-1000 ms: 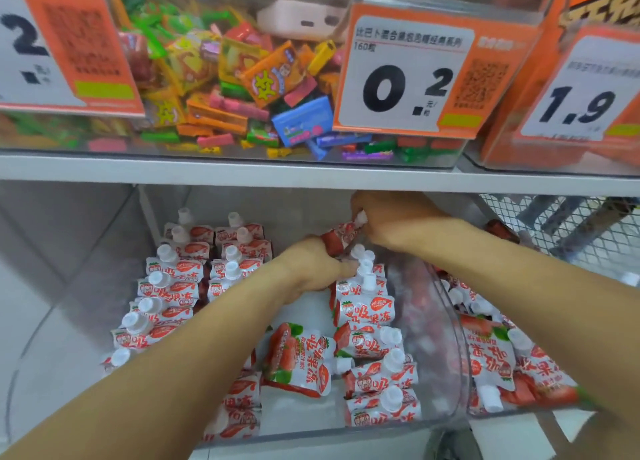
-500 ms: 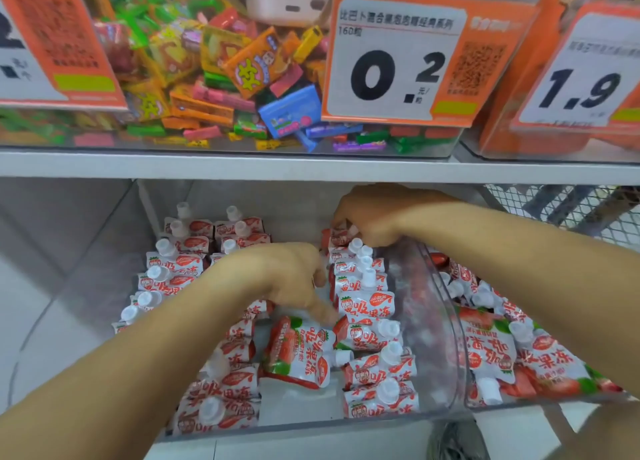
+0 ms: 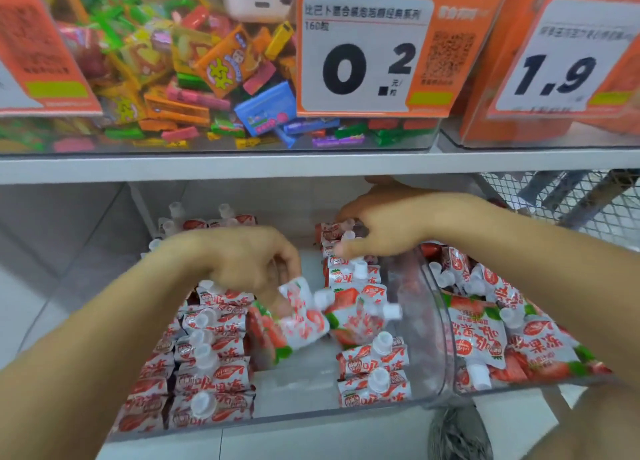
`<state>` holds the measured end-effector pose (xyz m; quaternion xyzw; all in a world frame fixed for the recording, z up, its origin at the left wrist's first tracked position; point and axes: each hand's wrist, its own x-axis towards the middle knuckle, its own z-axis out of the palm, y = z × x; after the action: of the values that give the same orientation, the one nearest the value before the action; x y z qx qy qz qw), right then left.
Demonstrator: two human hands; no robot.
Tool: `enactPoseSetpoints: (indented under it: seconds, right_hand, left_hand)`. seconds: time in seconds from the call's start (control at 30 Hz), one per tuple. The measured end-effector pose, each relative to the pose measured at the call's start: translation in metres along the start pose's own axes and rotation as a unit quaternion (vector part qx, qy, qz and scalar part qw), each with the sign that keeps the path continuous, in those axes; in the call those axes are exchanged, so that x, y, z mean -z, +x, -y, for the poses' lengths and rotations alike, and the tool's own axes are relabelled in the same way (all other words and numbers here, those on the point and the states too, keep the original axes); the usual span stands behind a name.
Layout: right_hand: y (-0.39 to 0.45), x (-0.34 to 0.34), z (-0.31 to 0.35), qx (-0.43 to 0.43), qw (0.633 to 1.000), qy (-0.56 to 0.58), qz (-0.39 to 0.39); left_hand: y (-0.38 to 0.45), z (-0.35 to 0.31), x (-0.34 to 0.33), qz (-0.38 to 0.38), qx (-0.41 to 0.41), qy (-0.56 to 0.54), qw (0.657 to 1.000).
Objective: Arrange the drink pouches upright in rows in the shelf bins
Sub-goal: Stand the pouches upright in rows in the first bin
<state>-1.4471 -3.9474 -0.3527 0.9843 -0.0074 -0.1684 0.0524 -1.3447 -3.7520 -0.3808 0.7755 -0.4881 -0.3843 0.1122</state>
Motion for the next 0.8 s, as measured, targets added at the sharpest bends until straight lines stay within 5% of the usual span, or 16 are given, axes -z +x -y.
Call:
enactPoseSetpoints:
  seconds: [0.1, 0.27, 0.4, 0.47, 0.6, 0.7, 0.8]
  right_hand:
    - [-0.008, -0.01, -0.002, 0.009, 0.998, 0.02, -0.055]
    - [-0.013, -0.013, -0.005, 0.034, 0.985, 0.125, -0.112]
    - [-0.012, -0.009, 0.0, 0.02, 0.96, 0.236, -0.151]
    - [-0.009, -0.007, 0.0, -0.036, 0.937, 0.291, -0.191]
    - [-0.002, -0.008, -0.003, -0.113, 0.935, 0.194, -0.274]
    - [0.001, -0.007, -0.001, -0.125, 0.927, 0.154, -0.318]
    - [0.009, -0.008, -0.001, -0.131, 0.952, 0.06, -0.27]
  left_hand:
    - [-0.01, 0.001, 0.017, -0.075, -0.031, -0.035, 0.996]
    - [-0.004, -0.008, 0.027, -0.284, 0.056, 0.131, 0.948]
    - [0.032, -0.013, 0.004, -0.41, -0.021, -0.031, 0.911]
    - [0.042, -0.013, 0.0, -0.422, -0.051, -0.106, 0.899]
    - [0.037, -0.021, 0.003, -0.411, 0.002, -0.06, 0.91]
    - [0.038, -0.033, -0.002, -0.343, 0.068, -0.047, 0.936]
    - [0.047, -0.035, -0.024, -0.222, 0.027, -0.1, 0.97]
